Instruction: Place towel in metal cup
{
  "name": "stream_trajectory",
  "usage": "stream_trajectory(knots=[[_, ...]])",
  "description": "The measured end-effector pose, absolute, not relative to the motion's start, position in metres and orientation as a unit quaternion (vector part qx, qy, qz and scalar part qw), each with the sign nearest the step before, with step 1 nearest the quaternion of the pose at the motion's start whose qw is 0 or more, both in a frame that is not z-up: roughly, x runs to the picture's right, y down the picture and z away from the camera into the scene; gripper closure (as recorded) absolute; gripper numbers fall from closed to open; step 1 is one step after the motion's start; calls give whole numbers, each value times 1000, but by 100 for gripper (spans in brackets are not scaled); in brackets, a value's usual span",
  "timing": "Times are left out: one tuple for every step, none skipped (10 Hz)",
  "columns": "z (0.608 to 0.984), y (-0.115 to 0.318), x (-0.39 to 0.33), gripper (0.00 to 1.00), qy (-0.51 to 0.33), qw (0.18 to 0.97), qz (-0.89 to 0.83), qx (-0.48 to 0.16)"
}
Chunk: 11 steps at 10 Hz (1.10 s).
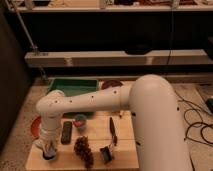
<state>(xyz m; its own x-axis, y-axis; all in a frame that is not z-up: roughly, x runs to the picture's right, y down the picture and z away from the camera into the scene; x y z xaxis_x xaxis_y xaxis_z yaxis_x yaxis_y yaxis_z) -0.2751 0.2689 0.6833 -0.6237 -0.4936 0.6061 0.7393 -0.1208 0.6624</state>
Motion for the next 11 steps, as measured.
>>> stream_trajectory(knots=[[682, 266, -275, 20, -515, 419, -738, -117], [682, 265, -275, 20, -516, 421, -737, -116], [681, 263, -275, 20, -517, 423, -736, -114], [681, 261, -275, 20, -517, 424, -736, -112], [680, 256, -273, 20, -516, 428, -734, -109], [680, 252, -271, 20, -516, 430, -733, -107], [678, 246, -270, 20, -515, 433, -733, -103], [676, 239, -269, 20, -513, 435, -734, -100], [675, 235, -269, 20, -511, 435, -735, -98], [675, 229, -267, 20, -508, 439, -735, -97], [678, 219, -261, 20, -506, 449, -730, -98]])
